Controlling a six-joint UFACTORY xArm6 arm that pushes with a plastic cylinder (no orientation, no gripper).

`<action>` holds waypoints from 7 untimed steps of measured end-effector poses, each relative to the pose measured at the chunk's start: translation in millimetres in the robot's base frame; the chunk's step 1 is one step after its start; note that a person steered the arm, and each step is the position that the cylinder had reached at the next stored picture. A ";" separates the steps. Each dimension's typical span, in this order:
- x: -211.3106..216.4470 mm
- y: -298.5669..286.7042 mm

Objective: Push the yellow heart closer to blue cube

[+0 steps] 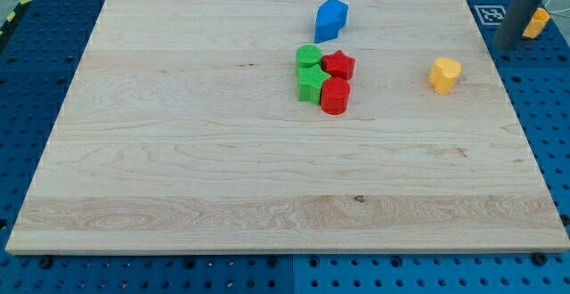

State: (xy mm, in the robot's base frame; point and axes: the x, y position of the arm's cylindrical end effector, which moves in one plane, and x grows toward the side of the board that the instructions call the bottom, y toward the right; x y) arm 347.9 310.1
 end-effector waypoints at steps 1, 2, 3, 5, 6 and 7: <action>44.5 -34.3; 50.3 -65.5; 44.4 -89.3; 56.0 -119.5; 50.0 -158.2; 27.3 -160.1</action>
State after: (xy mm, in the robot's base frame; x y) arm 375.2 149.9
